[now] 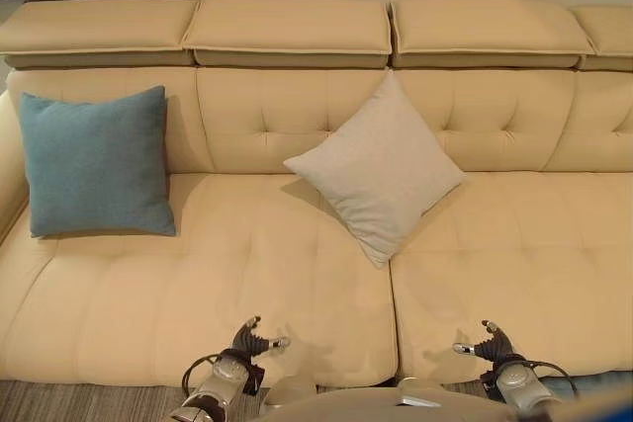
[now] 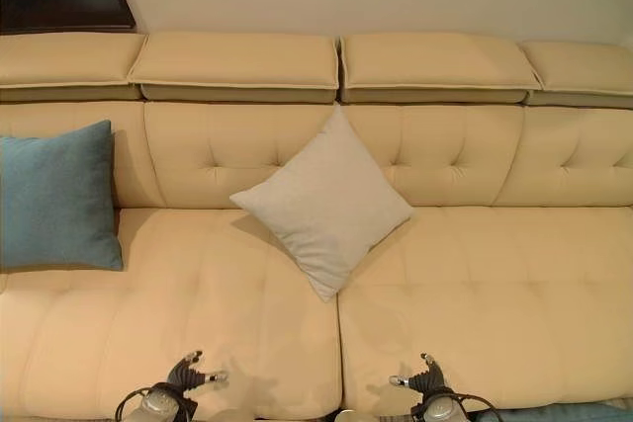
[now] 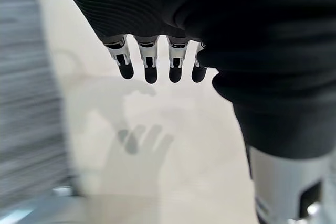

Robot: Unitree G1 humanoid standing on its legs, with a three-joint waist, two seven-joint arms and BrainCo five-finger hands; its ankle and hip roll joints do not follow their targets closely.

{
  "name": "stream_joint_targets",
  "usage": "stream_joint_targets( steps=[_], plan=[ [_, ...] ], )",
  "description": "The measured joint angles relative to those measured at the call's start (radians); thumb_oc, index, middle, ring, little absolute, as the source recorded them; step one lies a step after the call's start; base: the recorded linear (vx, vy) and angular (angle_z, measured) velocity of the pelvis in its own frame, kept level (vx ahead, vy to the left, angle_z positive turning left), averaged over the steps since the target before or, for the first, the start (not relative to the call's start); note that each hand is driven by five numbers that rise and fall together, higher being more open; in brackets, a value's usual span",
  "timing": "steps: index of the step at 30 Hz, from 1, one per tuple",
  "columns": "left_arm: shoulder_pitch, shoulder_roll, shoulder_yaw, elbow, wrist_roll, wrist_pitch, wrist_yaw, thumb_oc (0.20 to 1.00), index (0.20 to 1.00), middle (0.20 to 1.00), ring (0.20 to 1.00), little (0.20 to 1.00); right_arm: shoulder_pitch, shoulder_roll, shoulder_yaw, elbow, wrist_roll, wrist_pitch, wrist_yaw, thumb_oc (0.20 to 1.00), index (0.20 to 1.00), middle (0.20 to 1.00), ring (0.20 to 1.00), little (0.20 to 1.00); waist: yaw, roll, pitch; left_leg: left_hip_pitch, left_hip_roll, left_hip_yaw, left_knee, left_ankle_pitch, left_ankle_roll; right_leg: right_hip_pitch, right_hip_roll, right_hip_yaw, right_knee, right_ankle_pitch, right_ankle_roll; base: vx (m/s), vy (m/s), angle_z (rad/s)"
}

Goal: Pick up all the scattered cushions and arrange them neatly on the sofa.

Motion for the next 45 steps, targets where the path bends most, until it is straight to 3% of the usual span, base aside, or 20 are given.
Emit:
stream_joint_targets(
  steps=[1,3,5,8,12,16,18,23,26,34,45],
  plan=[
    [0.0,0.0,0.0,0.0,0.0,0.0,0.0,1.0,1.0,1.0,1.0,1.0,0.0,0.0,0.0,0.0,0.0,0.0,0.0,1.0,1.0,1.0,1.0,1.0,0.0,0.0,0.0,0.0,0.0,0.0,0.0,0.0,0.0,0.0,0.0,0.0,0.0,0.0,0.0,0.0,-0.037,0.11],
    [0.009,0.001,0.001,-0.197,-0.053,-0.037,0.025,1.0,1.0,1.0,1.0,1.0,0.025,-0.044,-0.034,-0.147,0.0,-0.027,-0.022,1.0,1.0,1.0,1.0,1.0,-0.002,0.004,-0.014,-0.028,-0.001,-0.005,0.004,0.014,-0.003,-0.023,0.001,-0.011,0.001,0.007,-0.008,-0.03,-0.059,0.12],
    [0.026,0.011,-0.001,-0.375,-0.109,-0.029,0.045,1.0,1.0,1.0,1.0,1.0,0.019,-0.091,-0.038,-0.255,-0.001,-0.028,-0.04,1.0,1.0,1.0,1.0,1.0,-0.002,0.006,-0.012,-0.046,-0.001,-0.009,0.004,0.025,-0.003,-0.038,0.001,-0.013,-0.004,0.012,-0.006,-0.04,-0.059,0.08],
    [-0.027,0.009,-0.005,-0.491,-0.146,-0.046,0.07,1.0,1.0,1.0,1.0,1.0,-0.059,-0.138,-0.038,-0.285,-0.003,-0.029,-0.059,1.0,1.0,1.0,1.0,1.0,-0.002,0.014,-0.003,-0.077,-0.001,-0.026,0.004,0.043,-0.004,-0.062,0.001,-0.027,-0.004,0.022,-0.004,-0.1,-0.041,0.15],
    [-0.188,-0.003,-0.041,-0.469,-0.178,-0.047,0.146,1.0,1.0,1.0,1.0,1.0,-0.226,-0.16,-0.025,-0.275,-0.001,-0.024,-0.112,1.0,1.0,1.0,1.0,1.0,0.0,0.038,0.055,-0.18,0.005,-0.034,0.009,0.081,-0.017,-0.16,0.008,-0.041,0.001,0.056,-0.005,-0.16,-0.038,0.06],
    [-0.352,-0.045,-0.075,-0.374,-0.234,-0.048,0.223,1.0,1.0,1.0,1.0,1.0,-0.388,-0.158,0.033,-0.24,0.006,-0.004,-0.147,1.0,1.0,1.0,1.0,1.0,-0.004,0.033,0.157,-0.277,0.013,-0.036,0.022,0.108,-0.03,-0.254,0.017,-0.043,0.004,0.085,-0.016,-0.18,-0.027,-0.04],
    [-0.628,-0.032,-0.101,-0.182,-0.295,-0.048,0.267,1.0,1.0,1.0,1.0,1.0,-0.64,-0.166,0.065,-0.15,0.052,0.008,-0.168,1.0,1.0,1.0,1.0,1.0,-0.025,0.034,0.224,-0.402,0.016,-0.029,0.031,0.125,-0.045,-0.398,0.018,-0.038,0.046,0.104,-0.024,-0.09,0.045,-0.15],
    [-0.763,-0.006,-0.116,-0.143,-0.353,-0.075,0.291,1.0,1.0,1.0,1.0,1.0,-0.788,-0.218,0.106,-0.16,0.108,0.011,-0.207,1.0,1.0,1.0,1.0,1.0,-0.037,0.049,0.258,-0.422,0.012,-0.021,0.008,0.146,-0.026,-0.438,0.009,-0.03,0.06,0.107,-0.032,-0.03,0.044,-0.03],
    [-0.929,-0.001,-0.118,-0.075,-0.393,-0.08,0.299,1.0,1.0,1.0,1.0,1.0,-0.958,-0.285,0.131,-0.157,0.122,0.003,-0.239,1.0,1.0,1.0,1.0,1.0,-0.038,0.07,0.286,-0.492,0.002,-0.02,0.006,0.16,-0.01,-0.515,-0.002,-0.029,0.072,0.113,-0.035,0.01,0.01,0.02],
    [-1.002,-0.016,-0.119,-0.078,-0.467,-0.091,0.299,1.0,1.0,1.0,1.0,1.0,-0.962,-0.278,0.166,-0.234,0.138,-0.007,-0.274,1.0,1.0,1.0,1.0,1.0,-0.061,0.069,0.289,-0.535,-0.021,-0.013,0.006,0.16,-0.01,-0.564,-0.021,-0.01,0.078,0.111,-0.023,0.02,0.024,0.0],
    [-1.117,0.101,-0.07,-0.006,-0.536,-0.094,0.308,1.0,1.0,1.0,1.0,1.0,-0.83,-0.244,0.156,-0.322,0.137,-0.041,-0.312,1.0,1.0,1.0,1.0,1.0,-0.145,0.063,0.265,-0.641,-0.04,0.084,0.006,0.161,0.004,-0.742,-0.04,0.087,0.131,0.134,0.007,0.02,0.067,-0.22]
  ],
)
